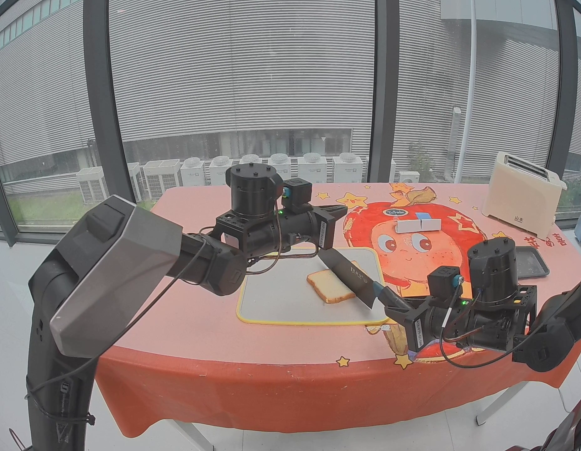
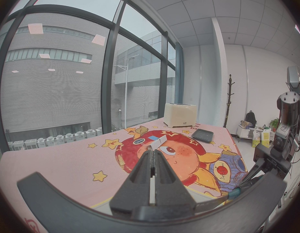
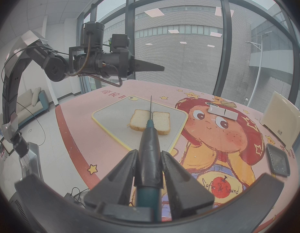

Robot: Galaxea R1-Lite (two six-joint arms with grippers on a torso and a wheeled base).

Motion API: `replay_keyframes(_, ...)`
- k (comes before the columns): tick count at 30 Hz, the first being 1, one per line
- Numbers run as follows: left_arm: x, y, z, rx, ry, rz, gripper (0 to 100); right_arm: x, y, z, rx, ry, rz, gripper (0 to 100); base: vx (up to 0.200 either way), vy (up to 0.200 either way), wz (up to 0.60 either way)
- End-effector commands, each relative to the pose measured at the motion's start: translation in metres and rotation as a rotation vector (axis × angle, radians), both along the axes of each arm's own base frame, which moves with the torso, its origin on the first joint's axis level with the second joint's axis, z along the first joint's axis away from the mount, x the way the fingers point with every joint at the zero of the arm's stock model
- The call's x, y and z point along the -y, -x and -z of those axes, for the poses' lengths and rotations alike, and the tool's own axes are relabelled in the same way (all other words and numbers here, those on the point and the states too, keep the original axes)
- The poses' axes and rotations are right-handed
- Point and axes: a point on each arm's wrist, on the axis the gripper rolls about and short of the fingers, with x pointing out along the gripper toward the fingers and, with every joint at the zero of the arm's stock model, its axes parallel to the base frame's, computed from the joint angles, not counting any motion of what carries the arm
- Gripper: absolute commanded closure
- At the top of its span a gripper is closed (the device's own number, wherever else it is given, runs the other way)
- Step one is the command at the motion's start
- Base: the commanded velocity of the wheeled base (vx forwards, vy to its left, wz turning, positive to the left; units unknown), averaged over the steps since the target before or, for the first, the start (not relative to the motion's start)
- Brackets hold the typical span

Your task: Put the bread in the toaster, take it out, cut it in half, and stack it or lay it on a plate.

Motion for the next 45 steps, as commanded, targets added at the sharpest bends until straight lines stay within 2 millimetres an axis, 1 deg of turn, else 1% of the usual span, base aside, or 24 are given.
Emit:
replay_keyframes(1,-0.022,0.008,-0.025,0.028,0.012,-0.033,100,0.0,0.0,0.0,-0.001,0.001,-0.001,100,0.0,0.0,0.0)
replay_keyframes(3,-0.027,0.012,-0.034,0.035,0.017,-0.044,100,0.0,0.0,0.0,0.0,-0.001,0.0,100,0.0,0.0,0.0)
replay_keyframes(5,-0.037,0.013,-0.04,0.041,0.018,-0.062,100,0.0,0.0,0.0,0.0,-0.001,0.0,100,0.0,0.0,0.0)
replay_keyframes(7,-0.039,0.014,-0.042,0.042,0.019,-0.066,100,0.0,0.0,0.0,-0.001,0.001,-0.001,100,0.0,0.0,0.0)
replay_keyframes(8,-0.046,0.018,-0.052,0.054,0.025,-0.076,100,0.0,0.0,0.001,-0.001,0.001,0.001,100,0.0,0.0,0.0)
replay_keyframes(12,-0.06,0.022,-0.063,0.064,0.029,-0.099,100,0.0,-0.001,0.001,-0.001,0.001,0.003,100,0.0,0.0,0.0)
replay_keyframes(14,-0.063,0.026,-0.064,0.061,0.028,-0.104,100,0.0,-0.001,0.0,0.001,-0.001,0.003,100,0.0,0.0,0.0)
replay_keyframes(16,-0.076,0.032,-0.064,0.049,0.016,-0.127,100,0.0,-0.001,0.0,0.003,-0.001,0.006,100,0.0,0.0,0.0)
replay_keyframes(17,-0.08,0.035,-0.064,0.046,0.013,-0.131,100,0.0,-0.001,0.0,0.002,0.0,0.006,100,0.0,0.0,0.0)
replay_keyframes(21,-0.085,0.043,-0.064,0.035,0.005,-0.14,100,0.0,-0.001,0.0,0.002,0.0,0.006,100,0.0,0.0,0.0)
replay_keyframes(24,-0.097,0.048,-0.071,0.042,0.008,-0.162,100,0.001,-0.003,0.0,0.003,-0.001,0.012,100,0.0,0.0,0.0)
replay_keyframes(25,-0.097,0.048,-0.071,0.042,0.008,-0.162,100,0.001,-0.003,0.0,0.003,-0.001,0.012,100,0.0,0.0,0.0)
replay_keyframes(29,-0.109,0.059,-0.082,0.054,0.011,-0.201,100,0.001,-0.004,0.002,-0.002,0.002,0.014,100,0.0,0.0,0.0)
replay_keyframes(32,-0.122,0.066,-0.087,0.055,0.011,-0.232,100,0.001,-0.004,0.003,-0.005,0.004,0.014,100,0.0,0.0,0.0)
replay_keyframes(33,-0.123,0.067,-0.088,0.058,0.012,-0.234,100,0.001,-0.004,0.003,-0.005,0.004,0.014,100,0.0,0.0,0.0)
replay_keyframes(36,-0.14,0.079,-0.092,0.056,0.01,-0.267,100,0.001,-0.004,0.002,-0.003,0.003,0.015,100,0.0,0.0,0.0)
replay_keyframes(42,-0.163,0.093,-0.1,0.065,0.012,-0.327,100,0.001,-0.004,0.003,-0.005,0.006,0.016,100,0.0,0.0,0.0)
replay_keyframes(45,-0.165,0.096,-0.102,0.068,0.012,-0.343,100,0.001,-0.004,0.003,-0.006,0.008,0.017,100,0.0,0.0,0.0)
